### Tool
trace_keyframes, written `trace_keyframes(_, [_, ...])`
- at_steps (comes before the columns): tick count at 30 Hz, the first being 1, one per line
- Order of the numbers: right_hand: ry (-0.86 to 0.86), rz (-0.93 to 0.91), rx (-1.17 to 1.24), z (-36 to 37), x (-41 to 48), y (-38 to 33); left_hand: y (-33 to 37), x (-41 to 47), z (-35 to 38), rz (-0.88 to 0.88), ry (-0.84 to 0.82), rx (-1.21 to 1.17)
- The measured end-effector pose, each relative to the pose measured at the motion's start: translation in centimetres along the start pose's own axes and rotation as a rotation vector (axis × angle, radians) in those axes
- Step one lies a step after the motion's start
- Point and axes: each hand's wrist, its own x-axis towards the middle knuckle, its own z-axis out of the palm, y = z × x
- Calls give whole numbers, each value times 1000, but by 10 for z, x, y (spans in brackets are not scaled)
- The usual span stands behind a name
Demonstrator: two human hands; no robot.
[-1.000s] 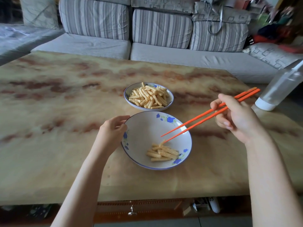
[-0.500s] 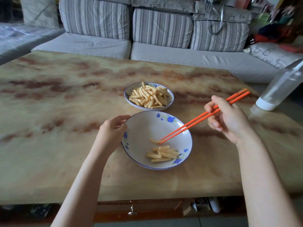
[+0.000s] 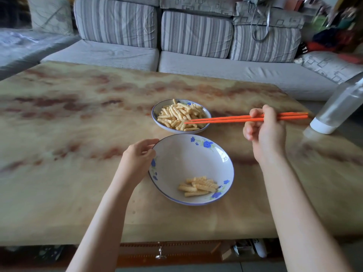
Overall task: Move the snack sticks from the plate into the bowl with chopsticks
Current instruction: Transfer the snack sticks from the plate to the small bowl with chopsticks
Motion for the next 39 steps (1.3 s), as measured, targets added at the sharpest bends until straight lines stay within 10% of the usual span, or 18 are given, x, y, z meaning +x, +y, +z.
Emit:
trace_keyframes(21, [-6,-169,-109,20,4,9,1,0,-1,-3,-10,-15])
trace_keyframes(39, [-521,127,-434,-43,-11,-41,3,-3,-1,-9,-1,9])
